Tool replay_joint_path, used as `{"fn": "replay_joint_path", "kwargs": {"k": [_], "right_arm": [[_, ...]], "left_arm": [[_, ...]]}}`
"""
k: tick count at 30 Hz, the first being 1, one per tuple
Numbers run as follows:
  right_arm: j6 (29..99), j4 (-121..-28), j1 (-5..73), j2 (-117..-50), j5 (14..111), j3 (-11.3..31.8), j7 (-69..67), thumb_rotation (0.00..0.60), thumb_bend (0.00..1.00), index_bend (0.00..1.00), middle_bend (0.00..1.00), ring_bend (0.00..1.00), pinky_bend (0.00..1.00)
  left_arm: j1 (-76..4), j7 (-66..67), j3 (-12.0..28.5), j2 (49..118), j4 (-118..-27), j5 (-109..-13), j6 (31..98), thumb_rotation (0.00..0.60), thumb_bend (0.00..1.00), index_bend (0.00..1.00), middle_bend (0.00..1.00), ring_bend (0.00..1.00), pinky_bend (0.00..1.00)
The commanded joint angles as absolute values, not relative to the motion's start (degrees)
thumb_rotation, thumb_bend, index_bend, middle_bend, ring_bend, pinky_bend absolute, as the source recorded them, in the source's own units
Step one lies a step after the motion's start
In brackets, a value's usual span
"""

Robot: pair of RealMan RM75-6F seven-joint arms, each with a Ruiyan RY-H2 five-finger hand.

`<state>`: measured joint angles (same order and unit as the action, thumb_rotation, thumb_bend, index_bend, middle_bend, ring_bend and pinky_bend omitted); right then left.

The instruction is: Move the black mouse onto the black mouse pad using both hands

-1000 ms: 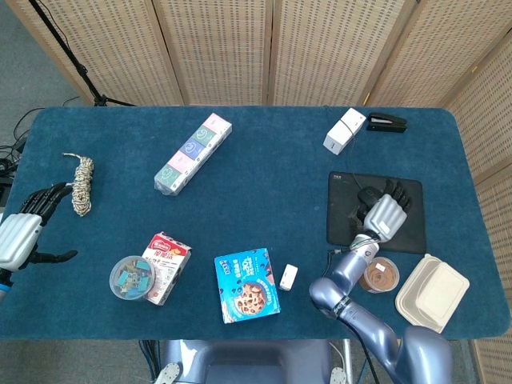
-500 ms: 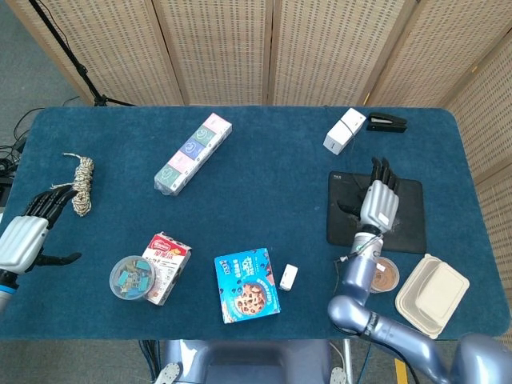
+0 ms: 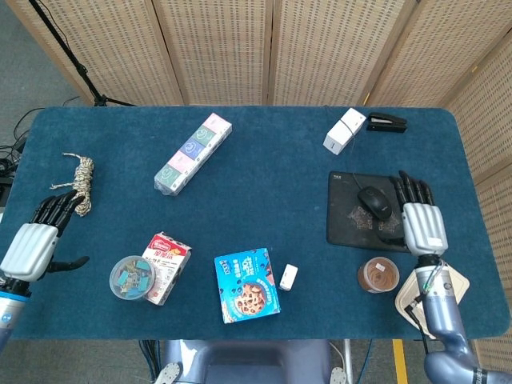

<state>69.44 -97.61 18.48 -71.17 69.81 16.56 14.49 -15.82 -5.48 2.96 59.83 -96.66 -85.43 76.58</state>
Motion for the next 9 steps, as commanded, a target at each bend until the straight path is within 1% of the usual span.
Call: {"fn": "replay_joint_path", "kwargs": {"k": [1,4,9], "right_arm": [[71.7,-92.8,13.6,-67.9,76.8,10.7,7.4,0.6,0.0,0.0,0.0,0.0,0.0],[73.9,-90.1,11.4,-67.5,79.5,8.2,3.8,0.6,0.0,0.0,0.0,0.0,0.0],[76.7,-87.9,9.3,-67.4,81.1,6.6,0.3,0.6,0.0,0.0,0.0,0.0,0.0]], "left_arm": [[-14.4,-4.3,2.7,61.2,-96.8,-84.3,77.8,0.6,0.02,0.0,0.0,0.0,0.0],[-13.3,-2.1,2.4,62.3,-95.5,-84.0,79.3,0.6,0.02,0.0,0.0,0.0,0.0],[-11.9,0.3,2.2,63.8,-94.1,-83.5,81.1,0.6,0.02,0.0,0.0,0.0,0.0]]}}
